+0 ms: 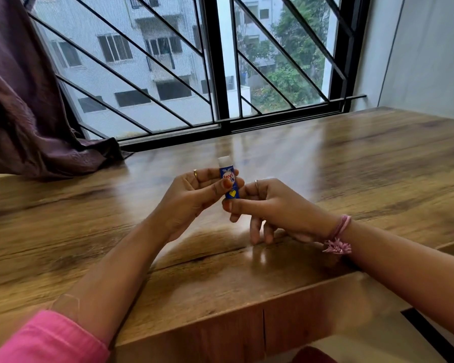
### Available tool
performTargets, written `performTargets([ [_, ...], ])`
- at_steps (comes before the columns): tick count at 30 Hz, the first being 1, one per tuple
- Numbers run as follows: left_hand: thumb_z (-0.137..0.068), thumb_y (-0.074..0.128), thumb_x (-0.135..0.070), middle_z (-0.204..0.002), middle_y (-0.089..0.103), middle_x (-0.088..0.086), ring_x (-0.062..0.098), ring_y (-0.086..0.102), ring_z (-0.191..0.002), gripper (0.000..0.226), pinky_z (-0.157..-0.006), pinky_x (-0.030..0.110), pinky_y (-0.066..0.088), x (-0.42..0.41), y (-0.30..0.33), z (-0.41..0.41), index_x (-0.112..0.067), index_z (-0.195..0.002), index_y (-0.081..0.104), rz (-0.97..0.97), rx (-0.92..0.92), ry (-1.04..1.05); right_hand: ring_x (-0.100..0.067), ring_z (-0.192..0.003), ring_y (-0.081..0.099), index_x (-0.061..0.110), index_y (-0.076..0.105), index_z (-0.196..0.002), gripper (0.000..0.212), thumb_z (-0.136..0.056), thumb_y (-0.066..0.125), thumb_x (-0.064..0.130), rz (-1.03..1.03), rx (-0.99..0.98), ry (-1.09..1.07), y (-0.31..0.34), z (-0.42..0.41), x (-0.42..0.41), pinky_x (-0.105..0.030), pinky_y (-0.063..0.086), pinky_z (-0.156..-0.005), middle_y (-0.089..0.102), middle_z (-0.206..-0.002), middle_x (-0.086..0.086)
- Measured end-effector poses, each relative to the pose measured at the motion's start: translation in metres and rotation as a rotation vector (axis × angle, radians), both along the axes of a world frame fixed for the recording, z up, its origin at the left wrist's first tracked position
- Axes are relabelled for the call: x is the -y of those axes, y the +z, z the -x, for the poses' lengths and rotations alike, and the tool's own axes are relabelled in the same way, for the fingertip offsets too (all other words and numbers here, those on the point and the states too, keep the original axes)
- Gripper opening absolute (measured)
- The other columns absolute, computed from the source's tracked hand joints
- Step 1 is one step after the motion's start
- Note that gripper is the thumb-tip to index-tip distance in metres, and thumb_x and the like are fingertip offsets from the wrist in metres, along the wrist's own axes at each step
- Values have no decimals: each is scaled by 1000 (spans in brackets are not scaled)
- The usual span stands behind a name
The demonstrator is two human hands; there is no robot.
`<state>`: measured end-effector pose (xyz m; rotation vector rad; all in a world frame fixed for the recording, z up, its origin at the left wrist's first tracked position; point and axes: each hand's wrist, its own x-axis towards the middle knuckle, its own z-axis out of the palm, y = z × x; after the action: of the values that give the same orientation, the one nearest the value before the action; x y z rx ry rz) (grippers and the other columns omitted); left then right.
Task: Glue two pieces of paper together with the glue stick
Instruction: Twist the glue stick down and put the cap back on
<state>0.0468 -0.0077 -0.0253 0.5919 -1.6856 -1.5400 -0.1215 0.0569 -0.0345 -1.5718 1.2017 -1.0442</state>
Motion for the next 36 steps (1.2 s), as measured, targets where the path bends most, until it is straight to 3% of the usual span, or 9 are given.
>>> performTargets([
  [5,-74,65,-17,-97,75,7,18,71,-94,29,-81,21,55,0,-1,2,-10,-102,69,24,23,1,-12,-41,59,7,69,-85,18,-78,74,24,31,-43,-32,1,2,2,-18,43,-36,70,-75,-10],
  [9,-70,66,-15,-93,76,5,16,72,-92,29,-81,22,56,-1,-1,3,-11,-98,69,37,8,15,-14,-42,63,14,58,-79,31,-70,81,34,158,-215,-167,-1,-1,1,-21,46,-41,66,-59,-3],
  [12,-69,67,-14,-92,76,4,16,71,-93,29,-80,21,55,0,-2,4,-11,-99,69,37,2,4,-14,-42,64,10,56,-82,37,-71,79,37,268,-332,-192,-4,-2,0,-20,49,-50,69,-66,-9],
  [16,-71,68,-18,-96,76,6,17,71,-96,33,-83,22,55,4,-4,2,-10,-103,68,18,-5,-5,-16,-43,65,9,59,-89,41,-71,79,39,267,-330,-156,-3,0,1,-16,44,-41,70,-70,-11],
  [20,-81,60,-15,-103,74,7,18,68,-104,33,-88,24,54,14,-7,-2,-8,-113,63,-33,-80,60,-9,-40,63,16,64,-100,40,-72,78,41,306,-428,-158,-3,7,6,-27,56,-60,71,-70,-5],
  [24,-81,61,-18,-103,73,5,19,68,-102,35,-84,27,56,24,-11,-4,-7,-115,62,-91,-127,163,-11,-40,63,11,67,-91,20,-82,72,28,306,-411,-214,5,20,18,-18,45,-38,68,-63,-3],
  [29,-92,56,-11,-104,72,2,16,68,-98,23,-80,26,57,34,-17,-3,-9,-114,62,-103,-109,234,-5,-40,62,9,68,-91,14,-87,66,22,221,-534,-210,29,36,54,-15,43,-37,65,-63,-1],
  [33,-93,56,-11,-93,68,3,16,66,-96,18,-77,23,57,39,-20,-1,-12,-110,62,-102,-122,313,-3,-48,63,9,66,-99,15,-91,59,20,173,-668,-163,49,35,91,-12,46,-41,70,-77,-4],
  [36,-92,57,-11,-96,66,7,18,65,-96,16,-84,26,57,41,-21,-1,-13,-108,61,-76,-113,364,-8,-69,62,12,63,-110,21,-90,61,19,310,-748,-134,47,24,109,-8,45,-53,69,-100,-6],
])
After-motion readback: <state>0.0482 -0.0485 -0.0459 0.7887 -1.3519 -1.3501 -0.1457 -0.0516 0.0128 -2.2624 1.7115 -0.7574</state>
